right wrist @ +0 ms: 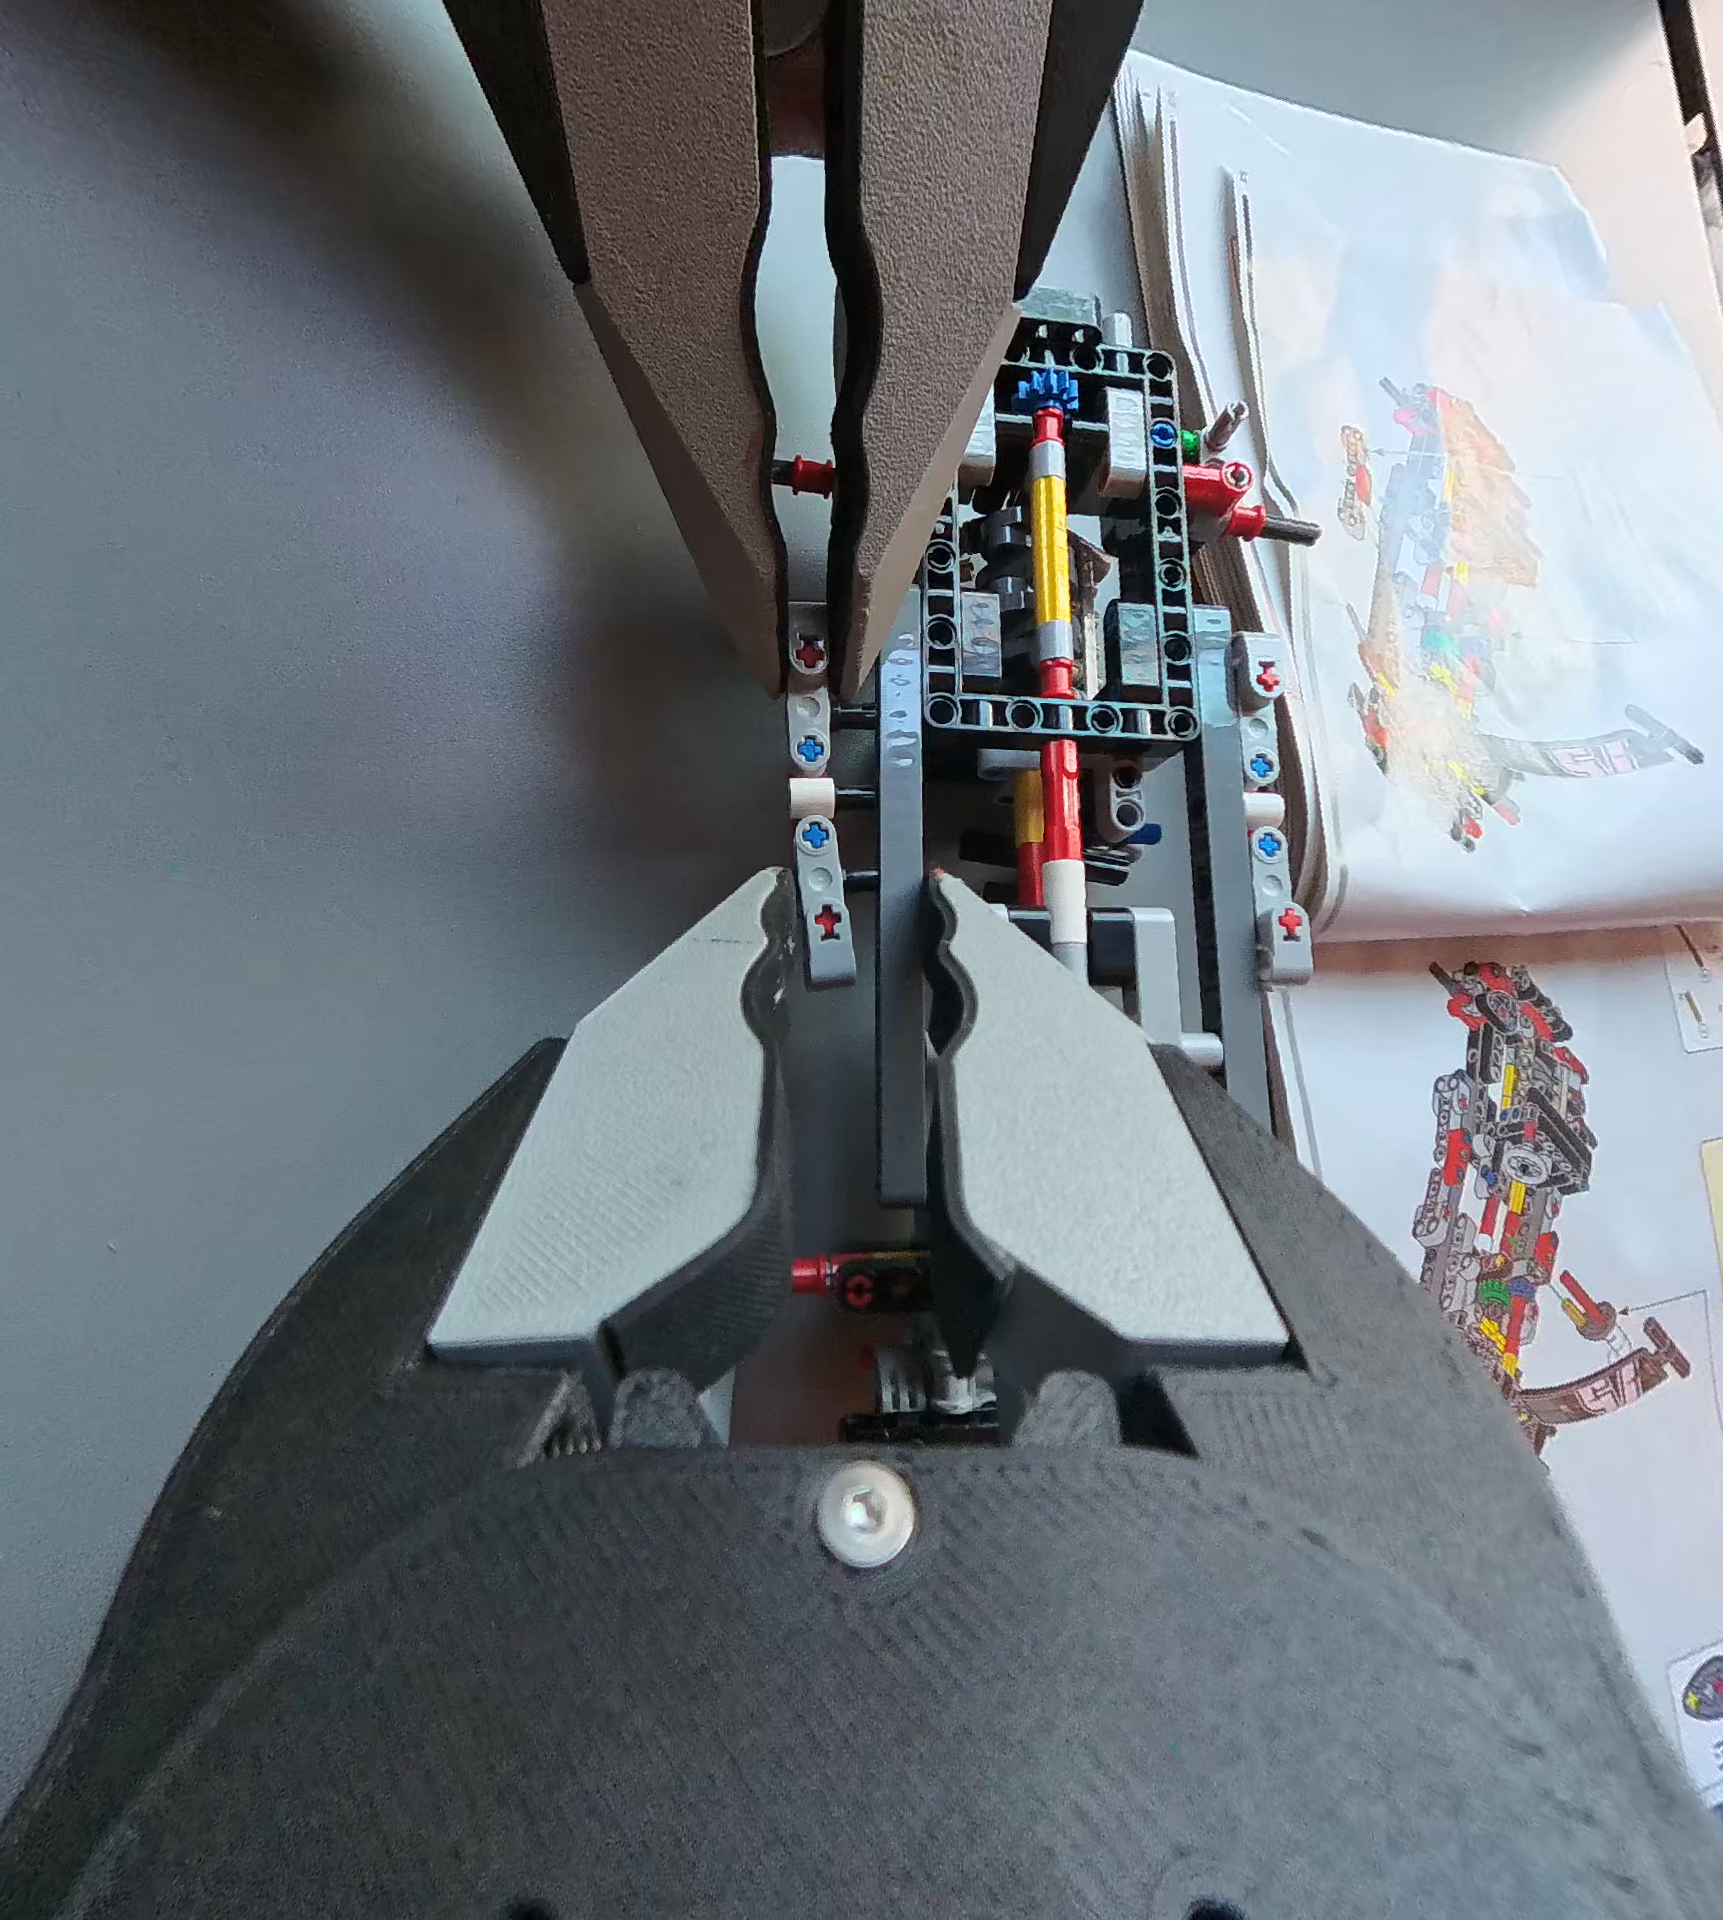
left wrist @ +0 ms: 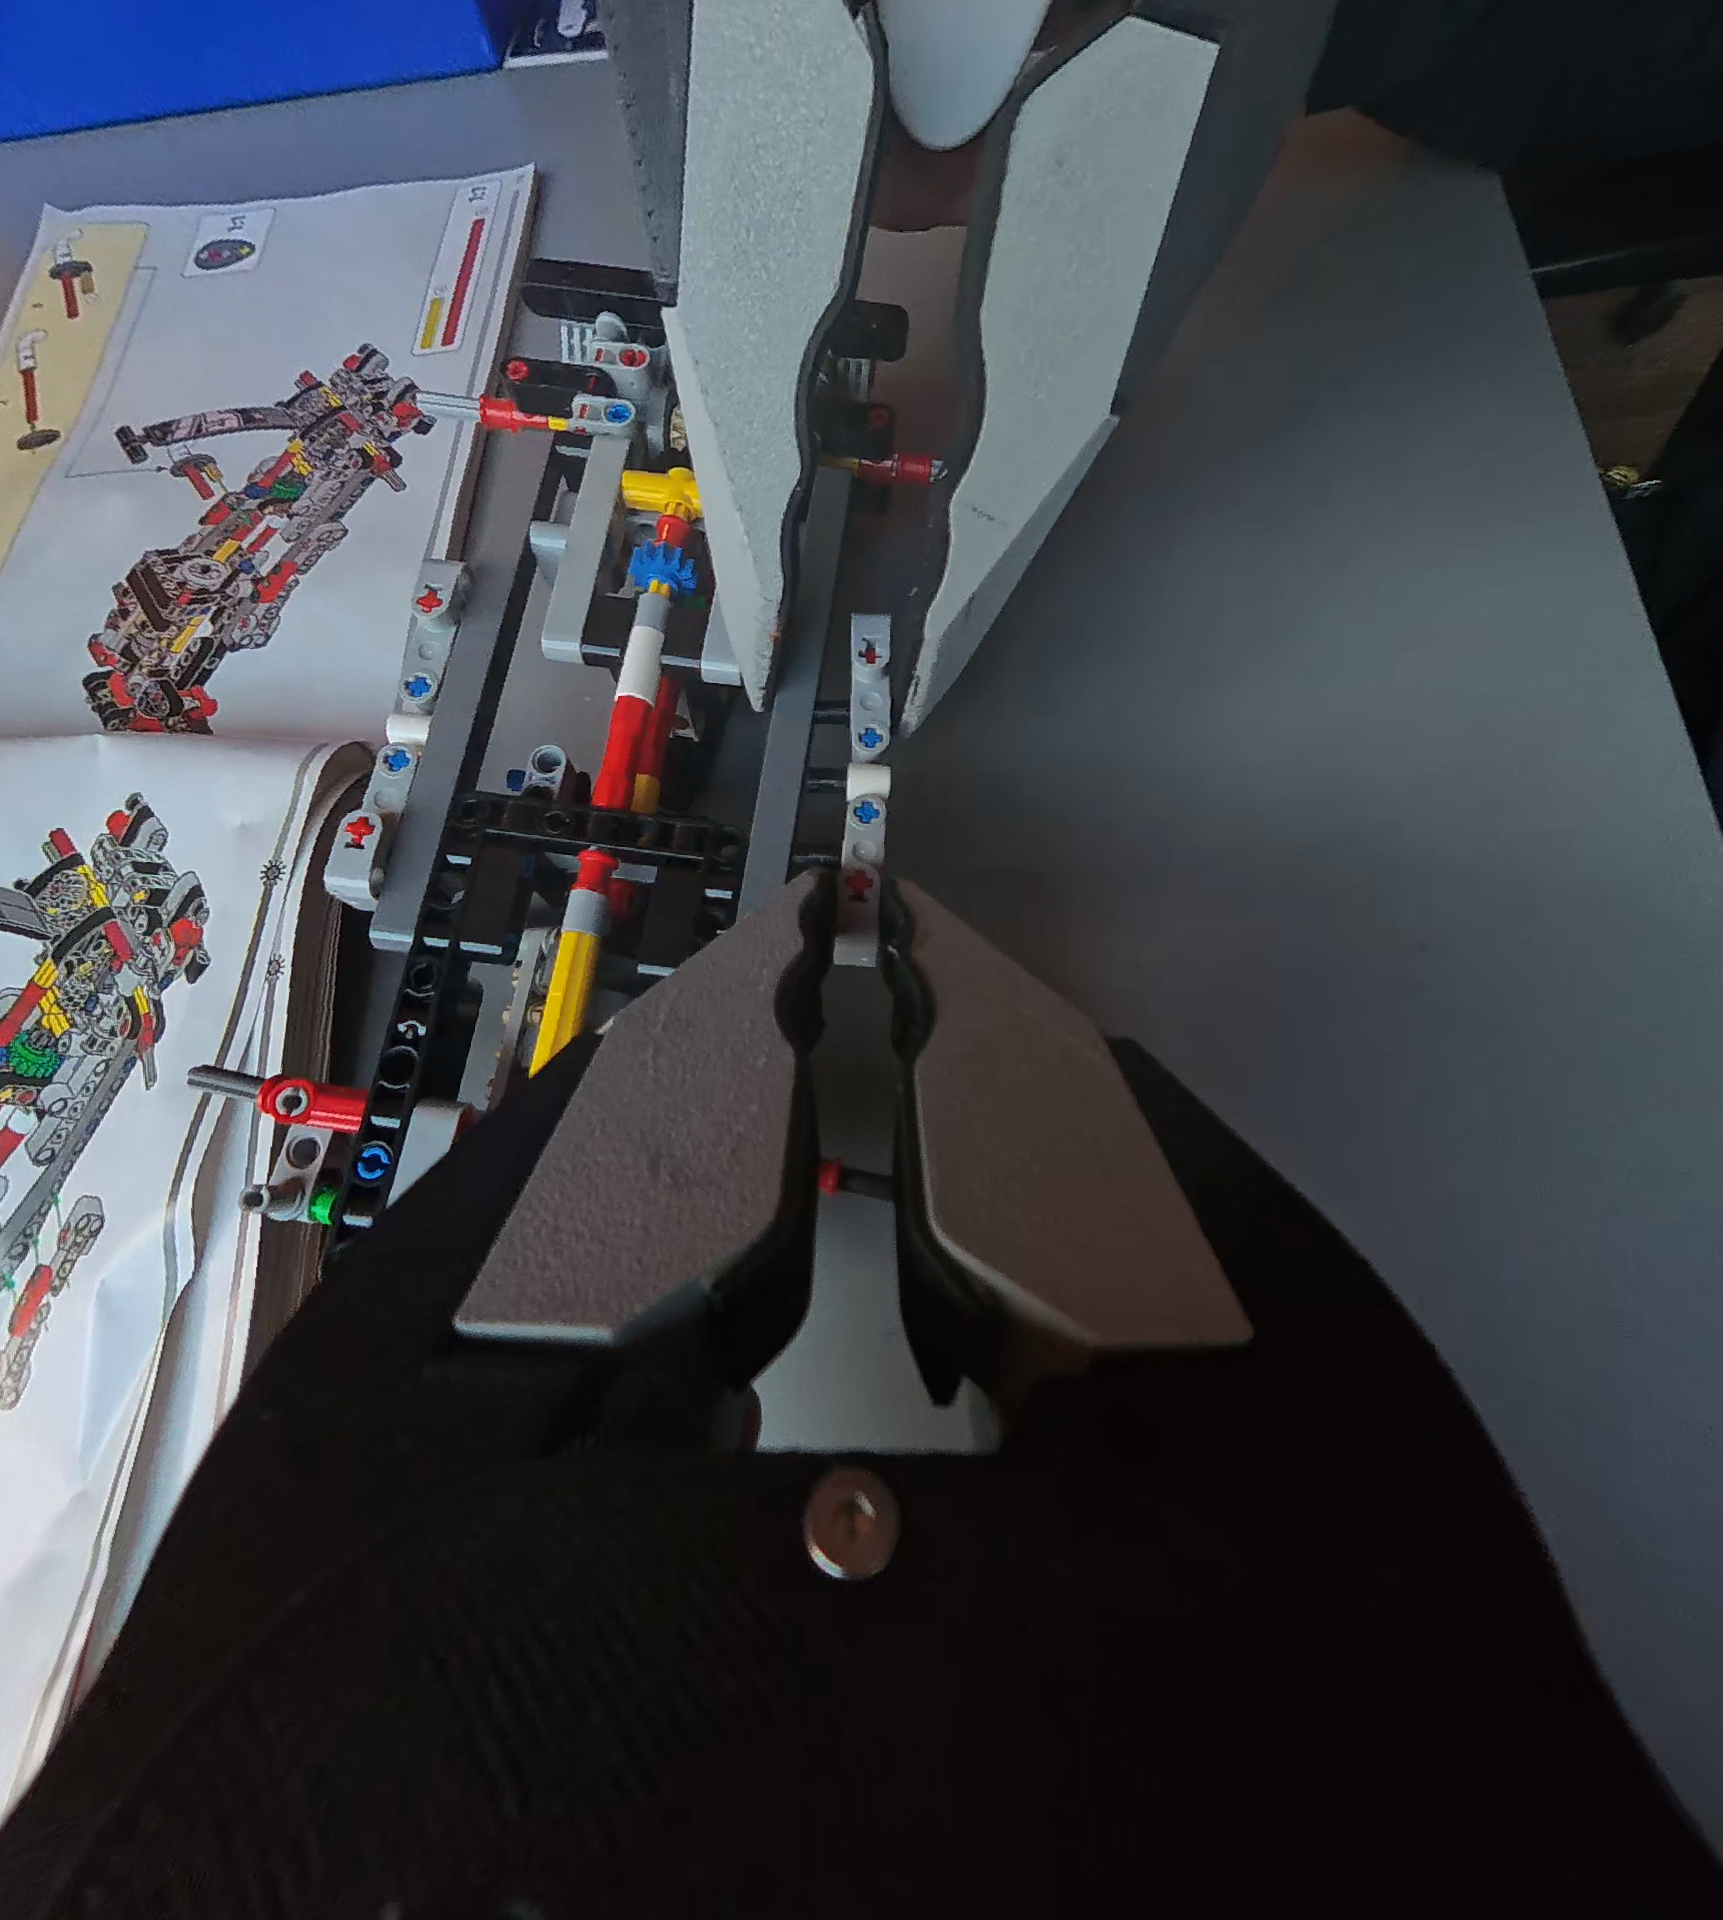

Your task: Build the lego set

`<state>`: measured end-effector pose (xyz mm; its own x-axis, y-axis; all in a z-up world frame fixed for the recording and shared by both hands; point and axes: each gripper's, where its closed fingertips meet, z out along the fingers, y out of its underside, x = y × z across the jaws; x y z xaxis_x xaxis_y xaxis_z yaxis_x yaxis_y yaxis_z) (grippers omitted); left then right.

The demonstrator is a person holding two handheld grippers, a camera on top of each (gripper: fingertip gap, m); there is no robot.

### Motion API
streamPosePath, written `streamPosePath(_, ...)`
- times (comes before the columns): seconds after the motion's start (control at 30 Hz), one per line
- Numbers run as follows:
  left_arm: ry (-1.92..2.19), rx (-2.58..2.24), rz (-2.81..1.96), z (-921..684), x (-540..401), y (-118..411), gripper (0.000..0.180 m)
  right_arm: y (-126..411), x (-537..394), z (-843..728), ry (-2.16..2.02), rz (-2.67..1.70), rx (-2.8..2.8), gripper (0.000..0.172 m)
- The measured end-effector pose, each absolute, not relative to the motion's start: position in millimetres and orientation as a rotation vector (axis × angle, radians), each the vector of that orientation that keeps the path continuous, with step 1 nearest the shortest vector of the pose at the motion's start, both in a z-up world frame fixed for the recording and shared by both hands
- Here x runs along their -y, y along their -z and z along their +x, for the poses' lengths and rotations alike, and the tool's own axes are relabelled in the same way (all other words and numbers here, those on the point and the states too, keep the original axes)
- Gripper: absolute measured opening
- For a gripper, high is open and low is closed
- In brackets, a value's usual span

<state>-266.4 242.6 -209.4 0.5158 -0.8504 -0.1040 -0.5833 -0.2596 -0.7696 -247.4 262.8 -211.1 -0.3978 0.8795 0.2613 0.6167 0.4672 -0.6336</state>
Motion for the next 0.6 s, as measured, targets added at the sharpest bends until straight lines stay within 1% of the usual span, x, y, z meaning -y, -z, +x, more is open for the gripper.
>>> streamPosePath(0.6,0.486,-1.167,-1.991,-269.1,-244.8,208.9,0.006,211.2,-264.4,-248.3,-0.57,-1.242,2.193,0.02)
